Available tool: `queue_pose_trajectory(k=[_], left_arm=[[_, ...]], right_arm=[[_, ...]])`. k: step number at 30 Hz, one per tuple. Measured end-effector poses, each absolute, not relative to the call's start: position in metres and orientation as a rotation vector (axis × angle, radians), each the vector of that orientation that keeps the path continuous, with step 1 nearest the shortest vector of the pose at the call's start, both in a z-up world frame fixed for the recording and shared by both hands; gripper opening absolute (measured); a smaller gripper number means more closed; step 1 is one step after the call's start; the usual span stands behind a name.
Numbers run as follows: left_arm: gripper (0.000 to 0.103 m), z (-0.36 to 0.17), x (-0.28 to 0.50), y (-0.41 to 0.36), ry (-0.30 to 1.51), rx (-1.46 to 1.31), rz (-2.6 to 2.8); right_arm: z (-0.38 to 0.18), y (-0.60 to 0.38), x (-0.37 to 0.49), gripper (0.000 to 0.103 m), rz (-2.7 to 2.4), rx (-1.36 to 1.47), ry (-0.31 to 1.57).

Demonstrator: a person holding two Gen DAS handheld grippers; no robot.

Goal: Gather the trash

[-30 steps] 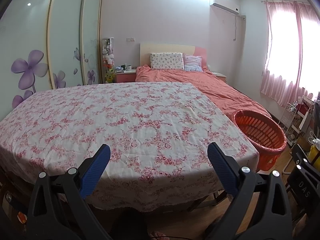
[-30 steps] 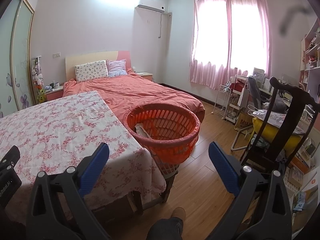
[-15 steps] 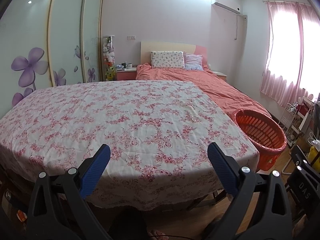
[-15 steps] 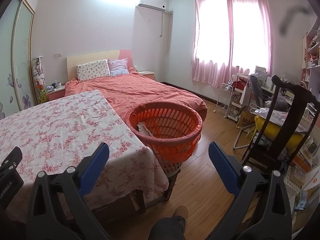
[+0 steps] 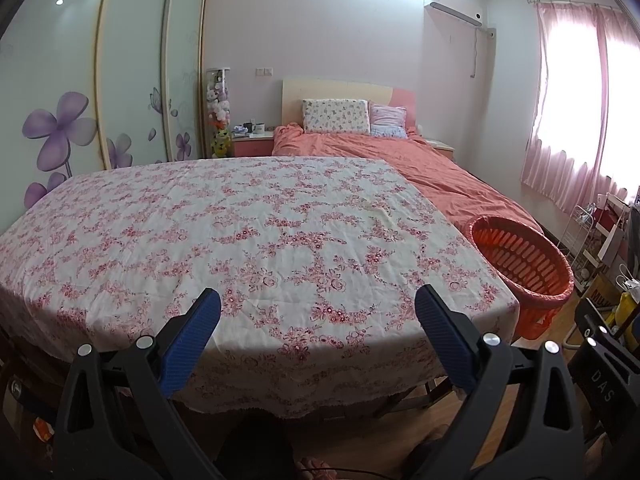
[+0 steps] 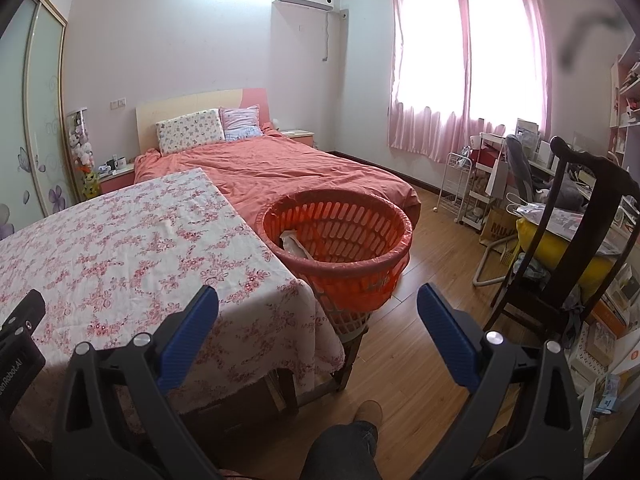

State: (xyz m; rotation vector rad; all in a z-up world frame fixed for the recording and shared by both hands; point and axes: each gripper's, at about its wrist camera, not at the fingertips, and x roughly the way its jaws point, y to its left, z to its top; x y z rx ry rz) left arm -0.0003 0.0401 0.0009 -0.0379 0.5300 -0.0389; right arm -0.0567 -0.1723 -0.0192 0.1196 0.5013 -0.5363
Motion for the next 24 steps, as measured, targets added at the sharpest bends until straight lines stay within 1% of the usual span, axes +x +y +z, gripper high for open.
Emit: queue_pose_trajectory(k=[24], left_arm=[[0.097, 0.0012, -0.0005, 0.0397, 0.53, -0.039, -0.039]], right_arm=[[-0.0197, -0.1736, -0.0586, 0.097, -0.538, 0.119, 0.498]])
